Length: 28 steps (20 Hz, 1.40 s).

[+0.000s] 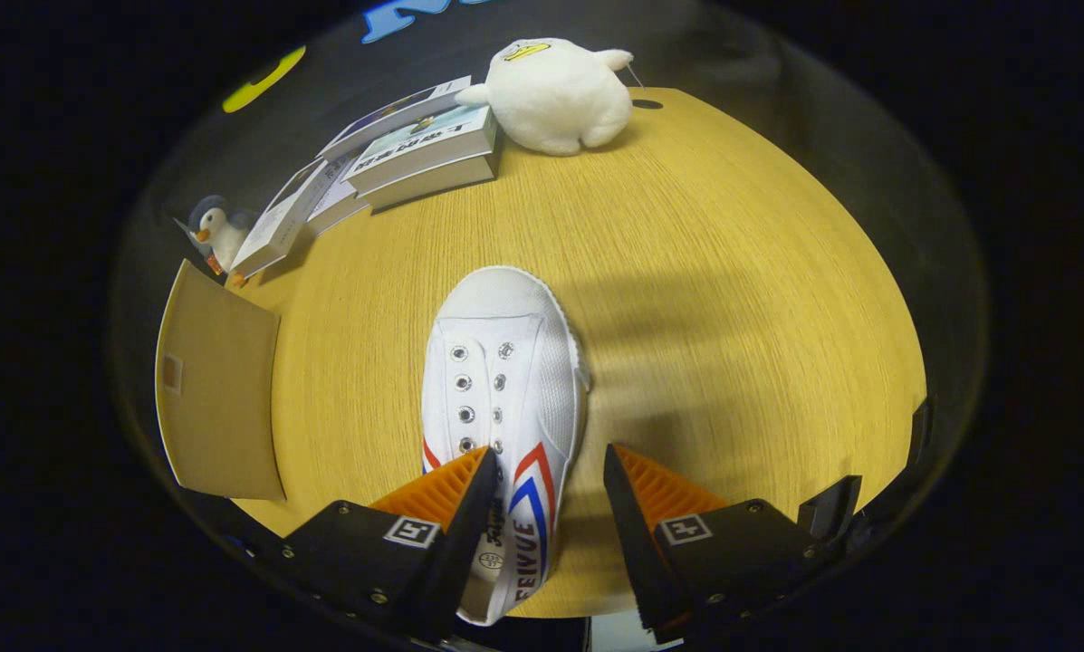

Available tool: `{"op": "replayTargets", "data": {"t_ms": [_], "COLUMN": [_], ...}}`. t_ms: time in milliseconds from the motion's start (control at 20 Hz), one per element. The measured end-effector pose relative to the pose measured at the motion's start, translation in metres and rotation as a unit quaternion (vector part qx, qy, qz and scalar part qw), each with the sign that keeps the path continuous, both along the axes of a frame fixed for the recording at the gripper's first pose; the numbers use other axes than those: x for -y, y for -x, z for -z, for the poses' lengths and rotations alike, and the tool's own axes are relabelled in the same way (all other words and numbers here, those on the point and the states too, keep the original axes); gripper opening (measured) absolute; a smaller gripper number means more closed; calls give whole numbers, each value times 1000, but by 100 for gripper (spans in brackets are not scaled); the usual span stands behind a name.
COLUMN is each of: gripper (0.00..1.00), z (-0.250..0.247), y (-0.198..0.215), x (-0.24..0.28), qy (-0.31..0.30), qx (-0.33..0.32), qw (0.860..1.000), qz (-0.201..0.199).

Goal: Open the storage box then place both shoes into the box .Put the left shoe in first, then the right shoe, with the right side of both shoes facing outward in a uniform manner.

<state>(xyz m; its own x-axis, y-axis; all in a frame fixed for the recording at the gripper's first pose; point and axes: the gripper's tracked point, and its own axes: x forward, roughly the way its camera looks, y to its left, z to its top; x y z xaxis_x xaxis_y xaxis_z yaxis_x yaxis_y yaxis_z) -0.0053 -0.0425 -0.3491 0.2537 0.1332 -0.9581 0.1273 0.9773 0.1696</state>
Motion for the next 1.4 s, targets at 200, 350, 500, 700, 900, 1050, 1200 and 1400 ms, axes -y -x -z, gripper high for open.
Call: {"op": "replayTargets", "data": {"t_ms": [200, 350, 500, 700, 900, 1050, 1200, 1400], "gripper": [48, 23, 1, 1, 1, 1, 1, 1], "z": [-1, -7, -6, -23, -51, -75, -94, -117], "y": [0, 2, -2, 6, -2, -7, -15, -28], "x": [-1, 1, 8, -8, -21, -39, -59, -90], "qy": [16, 14, 22, -31, -45, -64, -70, -80], "qx": [2, 3, 16, 3, 21, 30, 40, 53], "qw": [1000, 1000, 999, 996, 996, 995, 995, 995], "qz": [0, 16, 45, 78, 75, 69, 56, 40]}}
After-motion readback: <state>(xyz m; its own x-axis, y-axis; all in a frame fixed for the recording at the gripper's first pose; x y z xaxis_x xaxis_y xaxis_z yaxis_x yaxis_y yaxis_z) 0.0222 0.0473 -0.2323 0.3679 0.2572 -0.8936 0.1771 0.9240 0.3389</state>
